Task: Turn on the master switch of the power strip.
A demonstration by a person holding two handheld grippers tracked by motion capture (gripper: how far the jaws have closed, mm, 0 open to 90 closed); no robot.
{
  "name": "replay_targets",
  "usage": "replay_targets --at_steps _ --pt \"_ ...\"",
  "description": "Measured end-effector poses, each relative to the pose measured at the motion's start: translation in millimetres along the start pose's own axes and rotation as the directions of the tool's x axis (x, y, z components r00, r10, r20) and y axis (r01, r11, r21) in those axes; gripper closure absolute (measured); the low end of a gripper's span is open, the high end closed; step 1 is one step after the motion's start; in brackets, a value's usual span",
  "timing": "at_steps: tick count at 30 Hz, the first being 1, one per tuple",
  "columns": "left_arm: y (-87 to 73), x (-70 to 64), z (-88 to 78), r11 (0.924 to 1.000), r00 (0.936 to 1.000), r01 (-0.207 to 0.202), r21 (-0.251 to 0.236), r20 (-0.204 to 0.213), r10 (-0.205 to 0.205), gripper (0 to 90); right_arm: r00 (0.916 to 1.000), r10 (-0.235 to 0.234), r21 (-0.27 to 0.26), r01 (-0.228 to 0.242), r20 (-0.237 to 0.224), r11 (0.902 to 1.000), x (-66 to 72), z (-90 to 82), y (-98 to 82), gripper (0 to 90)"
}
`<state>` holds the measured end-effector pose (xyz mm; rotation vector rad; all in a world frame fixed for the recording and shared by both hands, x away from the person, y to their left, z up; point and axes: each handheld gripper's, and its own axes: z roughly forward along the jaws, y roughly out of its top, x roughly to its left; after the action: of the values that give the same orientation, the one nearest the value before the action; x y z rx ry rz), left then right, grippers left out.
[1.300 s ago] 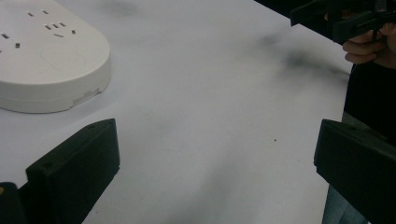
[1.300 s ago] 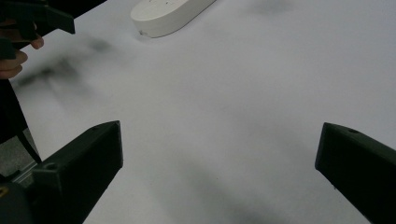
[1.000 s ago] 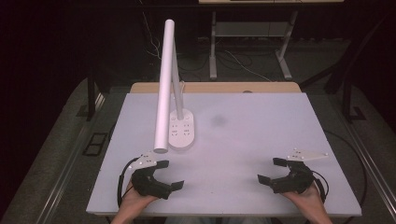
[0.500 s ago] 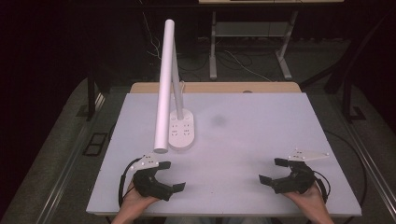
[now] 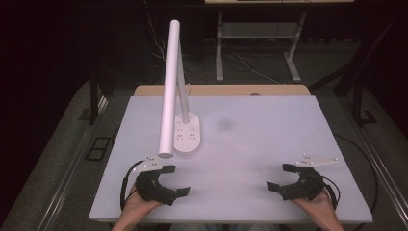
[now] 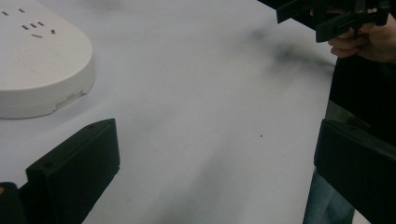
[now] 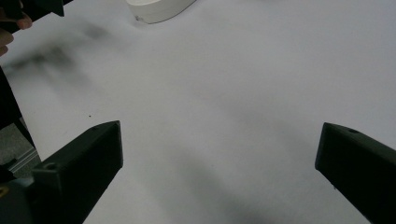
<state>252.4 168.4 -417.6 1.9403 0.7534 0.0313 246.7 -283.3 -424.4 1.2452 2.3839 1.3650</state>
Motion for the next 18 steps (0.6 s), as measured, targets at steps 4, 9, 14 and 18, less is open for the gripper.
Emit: replay_targets --at_steps 4,9,14,18 --pt "4.6 0.7 -1.4 0.9999 1.0000 -0.005 0.009 -0.002 0.005 0.0 1.0000 -0.001 0.000 0.001 0.000 1.0000 0.5 -0.1 0.0 0.4" --pt "9.4 0.8 -1.0 1.0000 1.0000 0.002 -0.003 -0.004 -0.002 0.0 1.0000 0.000 0.000 0.000 0.000 1.0000 0.4 -0.1 0.0 0.4" --pt "14.2 2.9 0.3 1.0000 1.0000 0.000 0.009 -0.008 0.000 0.0 1.0000 -0.003 -0.004 0.003 0.005 1.0000 1.1 -0.3 0.2 0.4" --pt "21.3 5.2 -1.5 0.9998 0.9999 -0.007 0.019 -0.011 0.007 0.0 1.0000 -0.006 -0.006 0.006 0.004 1.0000 0.9 -0.2 -0.1 0.4"
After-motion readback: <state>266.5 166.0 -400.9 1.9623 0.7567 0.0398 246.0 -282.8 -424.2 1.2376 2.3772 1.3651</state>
